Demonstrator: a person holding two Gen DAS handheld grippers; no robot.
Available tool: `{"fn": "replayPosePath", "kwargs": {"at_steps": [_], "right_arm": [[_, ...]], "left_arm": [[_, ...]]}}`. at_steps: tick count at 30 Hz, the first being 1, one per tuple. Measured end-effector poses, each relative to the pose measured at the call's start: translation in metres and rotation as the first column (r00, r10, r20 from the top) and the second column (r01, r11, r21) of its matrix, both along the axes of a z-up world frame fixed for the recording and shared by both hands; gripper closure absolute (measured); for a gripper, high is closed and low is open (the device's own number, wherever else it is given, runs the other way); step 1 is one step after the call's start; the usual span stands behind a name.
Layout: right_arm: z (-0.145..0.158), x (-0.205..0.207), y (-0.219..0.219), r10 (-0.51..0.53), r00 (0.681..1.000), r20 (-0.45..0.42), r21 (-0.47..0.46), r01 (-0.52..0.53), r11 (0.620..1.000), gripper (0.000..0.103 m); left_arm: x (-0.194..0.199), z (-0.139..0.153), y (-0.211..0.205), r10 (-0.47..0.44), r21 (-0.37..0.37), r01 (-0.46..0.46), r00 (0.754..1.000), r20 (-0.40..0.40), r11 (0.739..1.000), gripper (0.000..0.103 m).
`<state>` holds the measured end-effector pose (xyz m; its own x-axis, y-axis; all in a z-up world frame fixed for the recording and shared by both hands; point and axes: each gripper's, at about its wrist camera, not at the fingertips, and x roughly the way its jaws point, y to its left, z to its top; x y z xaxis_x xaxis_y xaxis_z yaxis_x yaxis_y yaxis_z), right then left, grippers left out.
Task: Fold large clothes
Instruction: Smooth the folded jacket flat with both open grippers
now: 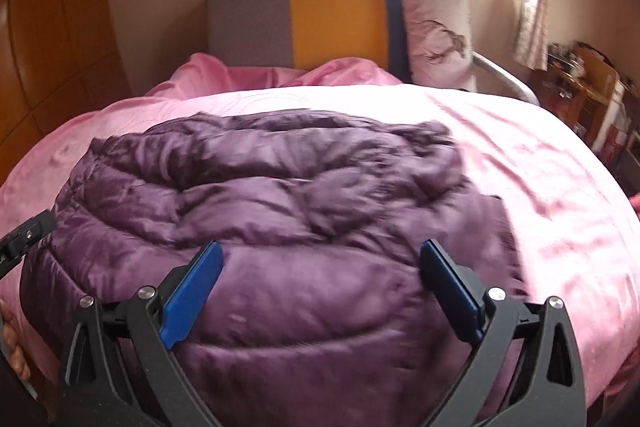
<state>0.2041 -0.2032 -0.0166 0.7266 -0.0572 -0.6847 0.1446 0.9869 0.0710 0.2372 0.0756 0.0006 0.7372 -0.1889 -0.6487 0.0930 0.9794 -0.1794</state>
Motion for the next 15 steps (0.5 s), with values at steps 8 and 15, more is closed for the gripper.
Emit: {"fn": "replayPosePath", "kwargs": {"at_steps": [8, 15], "right_arm": [[-0.013, -0.04, -0.09, -0.202, 0.977, -0.064, 0.156, 0.21, 0.965, 0.002], [-0.042, -0.059, -0.134, -0.198, 0.975, -0.098, 0.405, 0.221, 0.887, 0.002]], "left_arm": [[-0.014, -0.002, -0.011, -0.025, 0.029, 0.025, 1.0, -0.001, 0.999, 0.037], [-0.024, 0.002, -0.026, -0.058, 0.068, 0.057, 0.998, 0.012, 0.996, 0.037]]}}
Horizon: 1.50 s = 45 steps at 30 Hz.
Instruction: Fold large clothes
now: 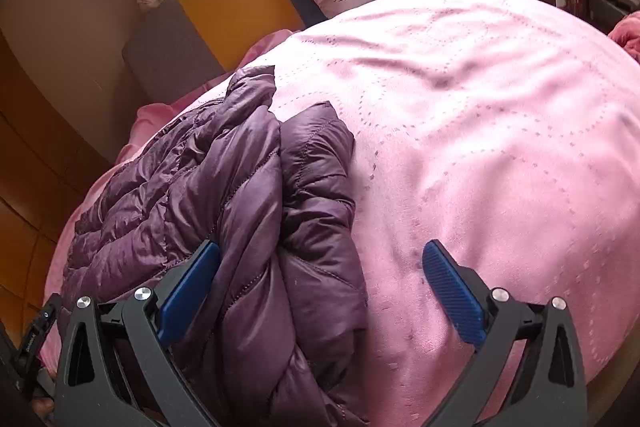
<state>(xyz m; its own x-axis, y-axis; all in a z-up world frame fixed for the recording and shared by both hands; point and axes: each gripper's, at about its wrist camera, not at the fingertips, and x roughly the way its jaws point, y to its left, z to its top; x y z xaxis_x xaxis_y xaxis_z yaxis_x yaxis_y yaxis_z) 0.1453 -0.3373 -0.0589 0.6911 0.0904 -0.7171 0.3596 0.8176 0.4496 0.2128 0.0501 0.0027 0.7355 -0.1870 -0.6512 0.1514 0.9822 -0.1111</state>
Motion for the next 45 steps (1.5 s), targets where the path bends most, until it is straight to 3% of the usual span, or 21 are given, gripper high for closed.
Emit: {"fn": "replayPosePath", "kwargs": {"at_steps": [7, 12, 18, 22, 24, 26, 31, 35, 39, 45], "right_arm": [[-0.003, -0.006, -0.003, 0.053, 0.998, 0.037, 0.016, -0.053, 0.998, 0.002], [-0.003, -0.009, -0.009, 0.101, 0.992, 0.069, 0.108, -0.108, 0.988, 0.002], [-0.006, -0.015, -0.013, 0.17, 0.976, 0.139, 0.286, -0.204, 0.936, 0.002], [-0.009, -0.019, -0.006, 0.185, 0.971, 0.149, 0.305, -0.223, 0.926, 0.002], [-0.008, -0.019, -0.003, 0.195, 0.968, 0.16, 0.33, -0.238, 0.913, 0.007], [-0.01, -0.019, -0.001, 0.214, 0.963, 0.163, 0.375, -0.261, 0.89, 0.022], [-0.013, -0.016, 0.016, 0.279, 0.95, 0.143, 0.328, -0.311, 0.892, 0.029], [-0.012, -0.021, 0.019, 0.29, 0.947, 0.134, 0.325, -0.319, 0.89, 0.047], [-0.007, -0.023, 0.022, 0.298, 0.946, 0.129, 0.32, -0.325, 0.89, 0.055], [0.021, -0.022, 0.031, 0.321, 0.936, 0.144, 0.262, -0.349, 0.9, 0.069]], "left_arm": [[-0.007, 0.003, -0.011, -0.017, 0.02, 0.017, 1.0, 0.014, 1.0, 0.037], [-0.012, 0.009, -0.027, -0.052, 0.052, 0.05, 0.998, 0.038, 0.997, 0.037], [-0.012, 0.008, -0.045, -0.097, 0.06, 0.096, 0.995, 0.022, 0.994, 0.037], [-0.01, 0.004, -0.063, -0.145, 0.069, 0.144, 0.989, 0.0, 0.987, 0.037], [-0.006, -0.001, -0.07, -0.161, 0.064, 0.162, 0.987, -0.02, 0.985, 0.037], [-0.003, -0.005, -0.077, -0.17, 0.067, 0.172, 0.985, -0.029, 0.983, 0.037], [0.003, -0.015, -0.087, -0.185, 0.079, 0.189, 0.981, -0.055, 0.979, 0.037], [0.006, -0.023, -0.09, -0.19, 0.087, 0.196, 0.979, -0.068, 0.977, 0.037], [0.007, -0.028, -0.09, -0.193, 0.08, 0.199, 0.978, -0.078, 0.977, 0.037], [0.008, -0.033, -0.086, -0.198, 0.036, 0.202, 0.976, -0.094, 0.979, 0.037]]}}
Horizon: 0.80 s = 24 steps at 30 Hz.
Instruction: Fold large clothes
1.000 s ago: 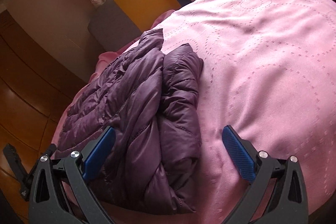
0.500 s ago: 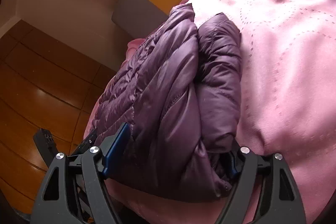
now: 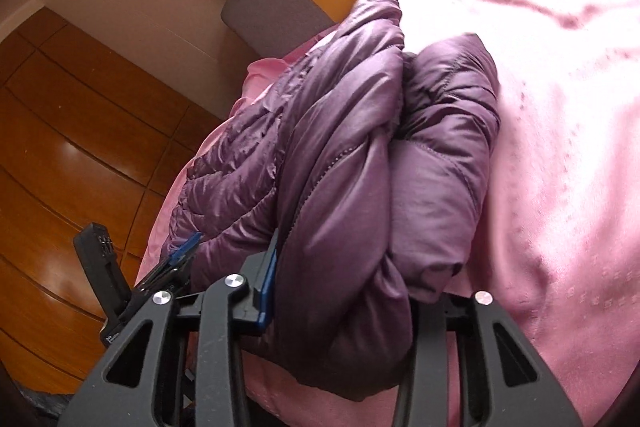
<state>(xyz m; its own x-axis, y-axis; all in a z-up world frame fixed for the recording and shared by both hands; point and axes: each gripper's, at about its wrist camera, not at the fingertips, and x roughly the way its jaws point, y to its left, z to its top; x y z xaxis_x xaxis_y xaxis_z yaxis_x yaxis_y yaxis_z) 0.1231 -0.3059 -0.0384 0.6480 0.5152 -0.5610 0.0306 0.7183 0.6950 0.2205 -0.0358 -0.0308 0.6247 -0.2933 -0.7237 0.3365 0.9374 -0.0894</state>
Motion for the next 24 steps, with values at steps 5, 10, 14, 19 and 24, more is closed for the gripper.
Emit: {"fn": "replayPosePath", "kwargs": {"at_steps": [5, 10, 14, 19, 24], "right_arm": [[0.029, 0.0, 0.016, 0.023, 0.999, 0.037, -0.06, -0.021, 0.998, 0.074], [0.066, 0.014, 0.045, 0.079, 0.993, 0.093, -0.134, -0.066, 0.989, 0.074], [0.091, 0.02, 0.073, 0.125, 0.984, 0.131, -0.192, -0.098, 0.977, 0.075], [0.112, 0.036, 0.122, 0.197, 0.969, 0.149, -0.269, -0.152, 0.951, 0.075], [0.119, 0.047, 0.169, 0.271, 0.954, 0.125, -0.376, -0.207, 0.903, 0.075]], "left_arm": [[0.0, -0.002, 0.007, -0.006, -0.052, 0.005, 1.0, -0.016, 0.999, 0.037], [0.003, -0.005, 0.019, -0.036, -0.141, 0.03, 0.999, -0.04, 0.99, 0.037], [0.007, -0.005, 0.031, -0.07, -0.246, 0.05, 0.995, -0.074, 0.968, 0.037], [0.007, -0.004, 0.042, -0.129, -0.323, 0.094, 0.988, -0.089, 0.942, 0.037], [0.004, 0.003, 0.058, -0.149, -0.371, 0.098, 0.983, -0.11, 0.923, 0.037]]}}
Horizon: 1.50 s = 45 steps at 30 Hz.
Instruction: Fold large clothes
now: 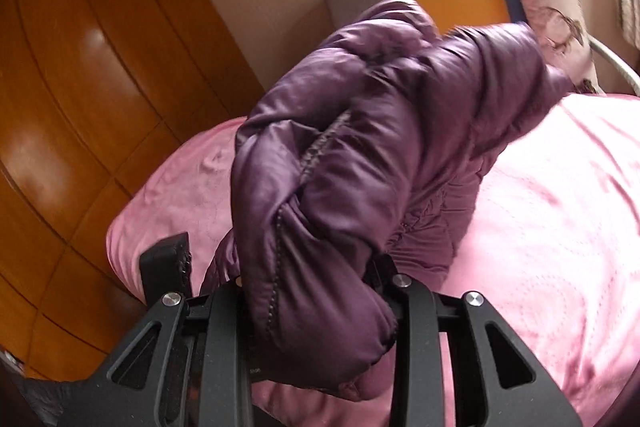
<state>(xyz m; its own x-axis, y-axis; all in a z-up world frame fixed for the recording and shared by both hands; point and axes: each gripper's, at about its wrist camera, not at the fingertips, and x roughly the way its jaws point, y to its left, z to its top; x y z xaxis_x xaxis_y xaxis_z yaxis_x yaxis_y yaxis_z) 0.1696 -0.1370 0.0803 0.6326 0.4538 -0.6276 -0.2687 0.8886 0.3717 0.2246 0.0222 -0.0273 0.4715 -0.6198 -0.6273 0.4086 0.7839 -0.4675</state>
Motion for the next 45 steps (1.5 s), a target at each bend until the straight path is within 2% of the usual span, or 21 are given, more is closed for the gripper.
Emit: {"fn": "replayPosePath", "kwargs": {"at_steps": [3, 6, 9, 10, 13, 15, 16, 17, 18, 22, 26, 27, 29, 31, 34, 36, 40, 45], "right_arm": [[0.0, 0.003, 0.022, 0.04, 0.999, 0.01, -0.081, -0.039, 0.996, 0.075], [-0.004, 0.007, 0.053, 0.075, 0.997, 0.012, -0.156, -0.072, 0.985, 0.075], [-0.014, 0.006, 0.08, 0.109, 0.994, 0.009, -0.225, -0.105, 0.969, 0.073], [-0.016, 0.006, 0.088, 0.12, 0.993, 0.01, -0.243, -0.114, 0.963, 0.072], [-0.028, 0.004, 0.119, 0.161, 0.987, 0.008, -0.329, -0.149, 0.932, 0.069], [-0.036, 0.001, 0.133, 0.177, 0.984, 0.017, -0.386, -0.157, 0.909, 0.062], [-0.039, -0.001, 0.139, 0.187, 0.982, 0.025, -0.411, -0.16, 0.898, 0.059], [-0.042, -0.004, 0.144, 0.197, 0.98, 0.032, -0.42, -0.165, 0.892, 0.05], [-0.044, -0.008, 0.145, 0.207, 0.977, 0.041, -0.425, -0.171, 0.889, 0.042], [-0.047, -0.018, 0.162, 0.264, 0.961, 0.084, -0.455, -0.199, 0.868, 0.033], [-0.049, -0.021, 0.165, 0.296, 0.949, 0.11, -0.433, -0.222, 0.873, 0.027], [-0.048, -0.022, 0.163, 0.307, 0.945, 0.117, -0.415, -0.234, 0.879, 0.024], [-0.044, -0.026, 0.152, 0.342, 0.931, 0.126, -0.363, -0.278, 0.889, 0.019], [-0.033, -0.032, 0.127, 0.392, 0.912, 0.118, -0.249, -0.355, 0.901, 0.017], [-0.018, -0.034, 0.075, 0.405, 0.908, 0.107, -0.051, -0.401, 0.914, 0.019], [-0.013, -0.03, 0.042, 0.349, 0.93, 0.114, -0.006, -0.351, 0.937, 0.02], [-0.022, -0.006, 0.002, 0.209, 0.974, 0.089, -0.063, -0.204, 0.977, 0.035], [-0.045, 0.002, 0.012, 0.226, 0.972, 0.067, -0.161, -0.213, 0.964, 0.035]], "left_arm": [[-0.006, 0.015, 0.03, 0.008, -0.08, -0.01, 1.0, -0.019, 0.997, 0.037], [-0.013, 0.034, 0.079, 0.096, -0.142, -0.096, 0.995, -0.002, 0.985, 0.037], [-0.017, 0.054, 0.134, 0.177, -0.253, -0.169, 0.984, 0.009, 0.953, 0.037], [-0.019, 0.062, 0.15, 0.19, -0.295, -0.177, 0.982, 0.016, 0.939, 0.037], [-0.018, 0.078, 0.17, 0.192, -0.349, -0.167, 0.981, 0.037, 0.922, 0.034], [-0.011, 0.085, 0.171, 0.169, -0.369, -0.144, 0.985, 0.037, 0.918, 0.032], [-0.008, 0.087, 0.17, 0.162, -0.375, -0.139, 0.986, 0.031, 0.917, 0.027], [-0.004, 0.09, 0.167, 0.15, -0.38, -0.129, 0.988, 0.027, 0.916, 0.021], [-0.004, 0.091, 0.165, 0.132, -0.386, -0.112, 0.991, 0.026, 0.916, 0.02], [0.025, 0.095, 0.15, 0.077, -0.337, -0.076, 0.997, -0.009, 0.938, 0.02], [0.058, 0.086, 0.121, 0.024, -0.265, -0.055, 0.992, -0.121, 0.963, 0.022], [0.067, 0.082, 0.11, 0.01, -0.232, -0.048, 0.987, -0.161, 0.971, 0.028], [0.077, 0.075, 0.095, -0.003, -0.17, -0.029, 0.982, -0.187, 0.985, 0.072], [0.081, 0.071, 0.091, 0.015, -0.138, -0.044, 0.979, -0.203, 0.99, 0.082], [0.08, 0.073, 0.094, 0.018, -0.138, -0.046, 0.98, -0.198, 0.989, 0.084], [0.079, 0.073, 0.1, 0.02, -0.127, -0.046, 0.98, -0.196, 0.991, 0.085], [0.08, 0.066, 0.111, 0.046, -0.11, -0.071, 0.975, -0.218, 0.991, 0.085], [0.077, 0.054, 0.128, 0.104, -0.066, -0.125, 0.96, -0.261, 0.99, 0.085]]}}
